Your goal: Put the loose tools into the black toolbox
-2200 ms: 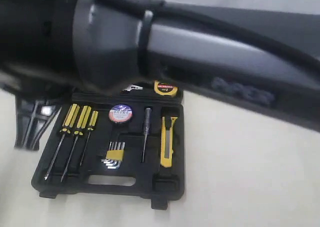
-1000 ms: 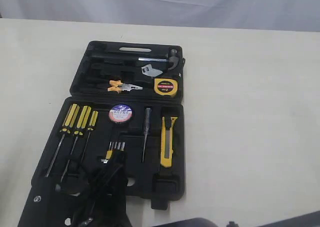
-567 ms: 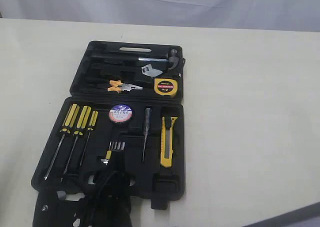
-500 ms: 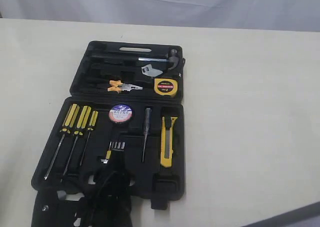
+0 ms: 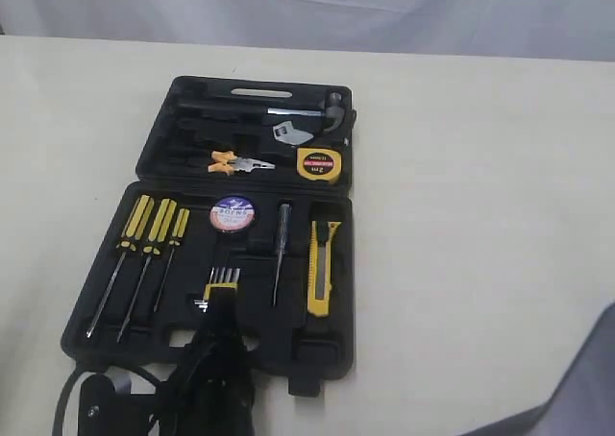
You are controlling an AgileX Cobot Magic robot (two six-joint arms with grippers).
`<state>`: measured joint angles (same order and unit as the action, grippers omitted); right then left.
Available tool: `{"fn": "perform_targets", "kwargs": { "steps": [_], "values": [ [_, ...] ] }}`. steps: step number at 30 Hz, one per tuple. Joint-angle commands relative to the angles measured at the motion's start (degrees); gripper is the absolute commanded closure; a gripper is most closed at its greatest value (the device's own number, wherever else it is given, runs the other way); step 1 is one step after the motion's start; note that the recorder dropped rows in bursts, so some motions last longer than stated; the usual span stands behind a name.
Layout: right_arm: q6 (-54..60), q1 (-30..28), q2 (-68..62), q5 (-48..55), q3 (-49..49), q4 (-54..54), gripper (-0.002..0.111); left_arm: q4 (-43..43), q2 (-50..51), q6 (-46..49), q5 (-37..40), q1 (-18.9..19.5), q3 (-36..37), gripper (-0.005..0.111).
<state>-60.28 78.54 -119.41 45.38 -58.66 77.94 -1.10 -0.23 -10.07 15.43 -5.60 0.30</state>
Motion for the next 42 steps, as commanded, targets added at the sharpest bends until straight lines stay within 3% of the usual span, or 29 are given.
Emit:
{"fn": "perform_targets", "kwargs": {
  "steps": [1, 11, 15, 22, 29, 34, 42],
  "values": [
    [-0.3, 1.1, 0.8, 6.6, 0.1, -0.8, 0.109, -0.2, 0.2, 0.0, 0.0, -0.3, -0.3, 0.107],
    [19.0, 5.0, 14.7, 8.5, 0.1, -19.6, 0.109, -0.2, 0.2, 0.0, 0.0, -0.3, -0.3, 0.107],
    [23.4, 5.0, 21.9, 14.9, -2.3, -27.8, 0.109, -0.2, 0.2, 0.0, 0.0, -0.3, -0.3, 0.107],
    [30.0, 5.0, 29.1, 24.3, -8.3, -29.0, 0.109, -0.2, 0.2, 0.0, 0.0, -0.3, -0.3, 0.107],
    [39.7, 4.5, 30.0, 24.6, -13.9, -27.9, 0.109, -0.2, 0.2, 0.0, 0.0, -0.3, -0.3, 0.107],
    [46.1, -0.9, 30.0, 24.6, -19.0, -27.9, 0.109, -0.2, 0.2, 0.0, 0.0, -0.3, -0.3, 0.107],
    [62.2, -17.6, 30.0, 15.8, -25.0, -33.3, 0.109, -0.2, 0.2, 0.0, 0.0, -0.3, -0.3, 0.107]
  ]
}}
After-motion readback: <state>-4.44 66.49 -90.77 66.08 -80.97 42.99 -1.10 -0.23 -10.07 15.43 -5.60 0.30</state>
